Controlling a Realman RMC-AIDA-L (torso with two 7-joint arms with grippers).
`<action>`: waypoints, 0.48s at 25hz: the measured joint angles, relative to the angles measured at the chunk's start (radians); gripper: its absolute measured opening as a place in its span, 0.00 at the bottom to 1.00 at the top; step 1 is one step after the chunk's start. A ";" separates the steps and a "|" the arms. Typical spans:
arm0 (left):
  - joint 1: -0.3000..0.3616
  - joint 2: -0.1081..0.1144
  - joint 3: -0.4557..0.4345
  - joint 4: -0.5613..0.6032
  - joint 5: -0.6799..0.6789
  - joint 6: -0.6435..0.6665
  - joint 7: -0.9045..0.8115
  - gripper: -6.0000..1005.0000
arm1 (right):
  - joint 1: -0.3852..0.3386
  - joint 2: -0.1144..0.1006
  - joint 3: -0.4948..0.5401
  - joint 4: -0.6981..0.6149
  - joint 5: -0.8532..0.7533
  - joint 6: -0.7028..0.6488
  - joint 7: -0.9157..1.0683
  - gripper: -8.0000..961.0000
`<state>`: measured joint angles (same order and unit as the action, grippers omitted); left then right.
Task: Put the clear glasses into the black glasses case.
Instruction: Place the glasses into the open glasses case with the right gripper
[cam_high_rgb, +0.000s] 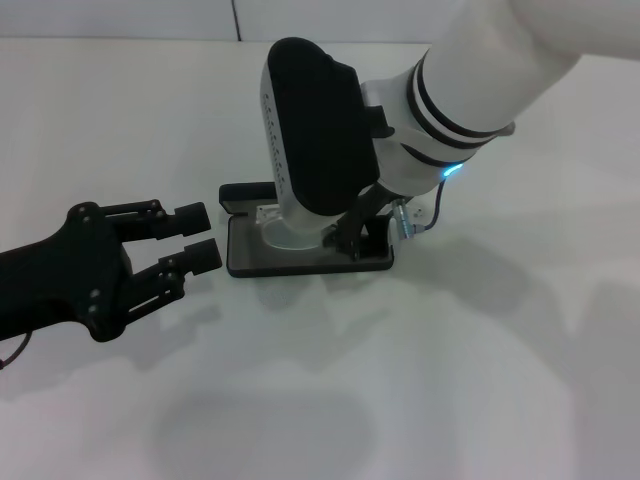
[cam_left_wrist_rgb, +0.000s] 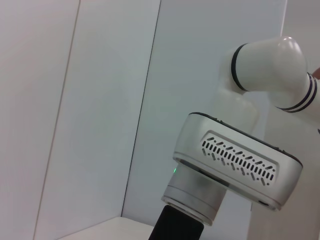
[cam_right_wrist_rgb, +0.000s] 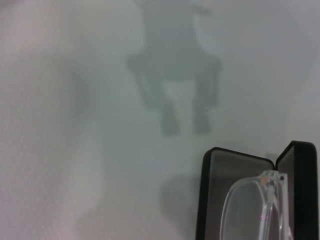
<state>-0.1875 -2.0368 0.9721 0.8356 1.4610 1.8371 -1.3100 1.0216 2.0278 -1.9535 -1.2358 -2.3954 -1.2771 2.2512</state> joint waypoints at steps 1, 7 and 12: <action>0.000 0.000 0.000 0.000 0.000 0.000 0.000 0.40 | -0.001 0.000 0.000 0.000 0.000 0.002 0.001 0.12; 0.000 0.000 0.000 0.000 0.000 -0.001 0.000 0.41 | -0.012 0.000 -0.002 0.001 -0.002 0.028 0.003 0.12; -0.003 0.000 0.000 0.000 0.000 -0.001 0.000 0.41 | -0.013 0.000 -0.003 0.004 -0.001 0.033 0.003 0.12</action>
<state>-0.1900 -2.0372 0.9726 0.8361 1.4606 1.8358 -1.3100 1.0085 2.0278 -1.9569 -1.2320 -2.3967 -1.2439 2.2546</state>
